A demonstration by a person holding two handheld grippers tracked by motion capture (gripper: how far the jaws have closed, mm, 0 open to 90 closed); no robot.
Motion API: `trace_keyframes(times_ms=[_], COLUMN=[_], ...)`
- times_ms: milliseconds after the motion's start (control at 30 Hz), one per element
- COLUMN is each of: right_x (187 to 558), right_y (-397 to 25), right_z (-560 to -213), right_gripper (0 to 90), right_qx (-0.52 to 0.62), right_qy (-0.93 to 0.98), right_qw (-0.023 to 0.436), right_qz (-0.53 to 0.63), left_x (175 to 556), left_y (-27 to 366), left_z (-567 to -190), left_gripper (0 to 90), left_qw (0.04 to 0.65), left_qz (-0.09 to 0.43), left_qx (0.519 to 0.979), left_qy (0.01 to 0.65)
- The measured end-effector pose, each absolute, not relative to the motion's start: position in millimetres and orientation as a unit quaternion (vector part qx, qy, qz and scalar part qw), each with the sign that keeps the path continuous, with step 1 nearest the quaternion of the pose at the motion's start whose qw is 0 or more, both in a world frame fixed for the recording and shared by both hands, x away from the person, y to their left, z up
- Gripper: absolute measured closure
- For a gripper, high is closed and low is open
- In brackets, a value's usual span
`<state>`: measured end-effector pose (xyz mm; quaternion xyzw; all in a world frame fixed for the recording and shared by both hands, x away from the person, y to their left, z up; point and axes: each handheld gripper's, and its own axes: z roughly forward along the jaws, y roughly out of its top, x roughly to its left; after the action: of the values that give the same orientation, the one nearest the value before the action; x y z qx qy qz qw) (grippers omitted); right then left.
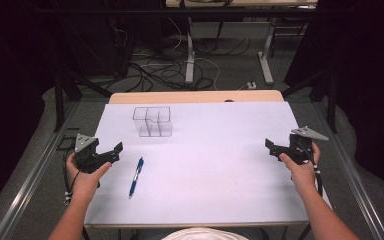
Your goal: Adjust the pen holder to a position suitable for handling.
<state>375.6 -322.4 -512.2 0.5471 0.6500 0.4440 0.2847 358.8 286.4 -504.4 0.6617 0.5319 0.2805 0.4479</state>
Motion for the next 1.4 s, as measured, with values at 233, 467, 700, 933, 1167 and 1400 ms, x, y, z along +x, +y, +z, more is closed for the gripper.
trace_keyframes(times_ms=[233, 467, 700, 933, 1167, 1400], right_x=[376.1, 373.6, 370.1, 370.2, 370.3, 370.6], right_y=[-320.6, -318.8, -314.9, -313.0, -312.8, -310.9], right_z=[-510.8, -511.6, -510.7, -513.0, -515.5, -517.3], right_gripper=[1.4, 1.8, 2.4, 3.0, 3.0, 3.1], right_qx=[0.537, 0.532, 0.531, 0.533, 0.532, 0.533], right_qy=[0.661, 0.667, 0.668, 0.669, 0.672, 0.673], right_qw=[0.286, 0.287, 0.290, 0.290, 0.292, 0.288], right_qz=[0.439, 0.435, 0.434, 0.430, 0.424, 0.426], left_x=[369.5, 376.7, 396.2, 413.2, 432.7, 451.6], left_y=[287.2, 287.9, 286.2, 282.8, 283.6, 277.5], left_z=[-499.9, -492.1, -483.4, -476.7, -472.9, -473.7], left_gripper=[17.2, 35.7, 41.2, 43.2, 58.8, 74.7], left_qw=[0.461, 0.459, 0.478, 0.473, 0.470, 0.459], left_qz=[0.277, 0.276, 0.269, 0.268, 0.245, 0.243], left_qx=[0.644, 0.642, 0.640, 0.654, 0.662, 0.679], left_qy=[0.543, 0.549, 0.537, 0.526, 0.530, 0.518])
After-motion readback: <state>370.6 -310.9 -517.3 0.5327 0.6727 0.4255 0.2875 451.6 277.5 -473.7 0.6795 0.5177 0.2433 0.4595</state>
